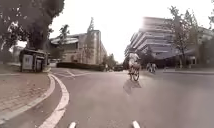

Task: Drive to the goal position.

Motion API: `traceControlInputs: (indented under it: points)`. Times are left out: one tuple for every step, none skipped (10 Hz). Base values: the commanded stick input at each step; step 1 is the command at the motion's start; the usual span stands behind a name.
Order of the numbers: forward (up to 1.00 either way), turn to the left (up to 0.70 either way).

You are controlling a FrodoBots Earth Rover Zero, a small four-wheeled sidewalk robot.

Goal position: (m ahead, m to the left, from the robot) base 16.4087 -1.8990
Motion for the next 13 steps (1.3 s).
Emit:
traceControlInputs:
  points:
    - [0.7,0.0]
    - [0.7,0.0]
    - [0.7,0.0]
    - [0.7,0.0]
    - [0.7,0.0]
    - [0.7,0.0]
    - [0.7,0.0]
    - [0.7,0.0]
    - [0.7,0.0]
    - [0.7,0.0]
    - [0.7,0.0]
    - [0.7,0.0]
    - [0.7,0.0]
